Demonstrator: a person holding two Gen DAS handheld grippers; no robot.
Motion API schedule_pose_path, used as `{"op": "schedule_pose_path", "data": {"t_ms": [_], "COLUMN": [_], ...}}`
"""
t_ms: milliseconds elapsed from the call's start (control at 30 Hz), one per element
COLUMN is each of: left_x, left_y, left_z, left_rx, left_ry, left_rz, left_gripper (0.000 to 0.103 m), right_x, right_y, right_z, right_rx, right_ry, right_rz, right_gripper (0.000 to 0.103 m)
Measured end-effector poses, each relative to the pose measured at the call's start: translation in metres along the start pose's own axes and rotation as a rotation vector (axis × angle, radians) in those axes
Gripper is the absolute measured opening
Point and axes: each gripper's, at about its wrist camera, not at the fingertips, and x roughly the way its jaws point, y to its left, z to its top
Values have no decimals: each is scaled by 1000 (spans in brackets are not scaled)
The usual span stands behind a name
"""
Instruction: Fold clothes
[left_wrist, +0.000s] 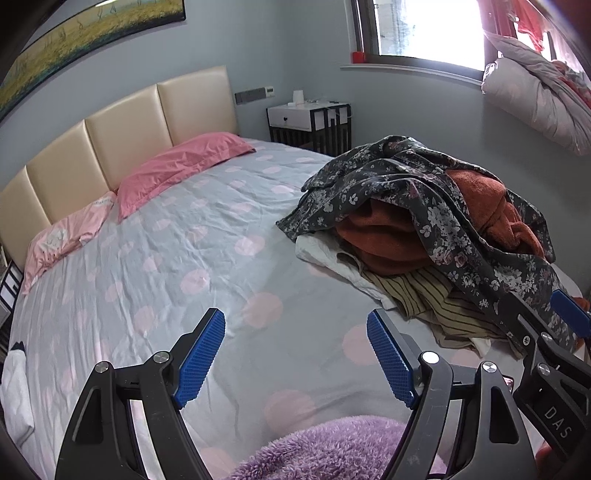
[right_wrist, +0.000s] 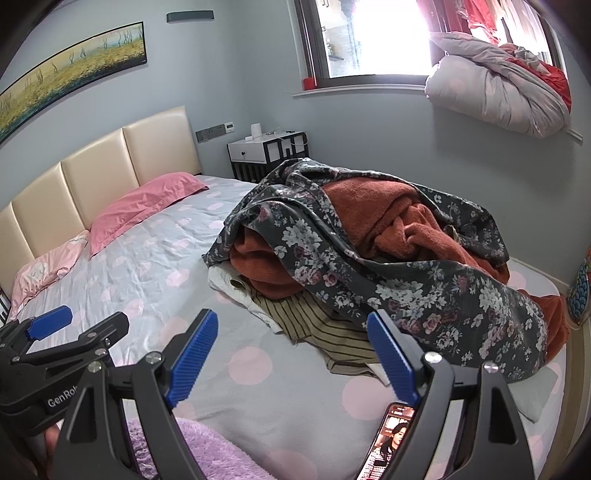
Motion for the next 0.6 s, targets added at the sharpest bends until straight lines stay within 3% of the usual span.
{"op": "schedule_pose_path", "data": {"t_ms": [600], "left_x": [-9], "left_y": [-1], "left_z": [1], "left_rx": [1], "left_ry": [-42], "left_rz": [23], "left_gripper": [80], "right_x": [-5], "right_y": [-2], "right_z": [-1], "right_rx": [6], "right_ry": [-10], "right_rz": [19], "right_gripper": [83]}}
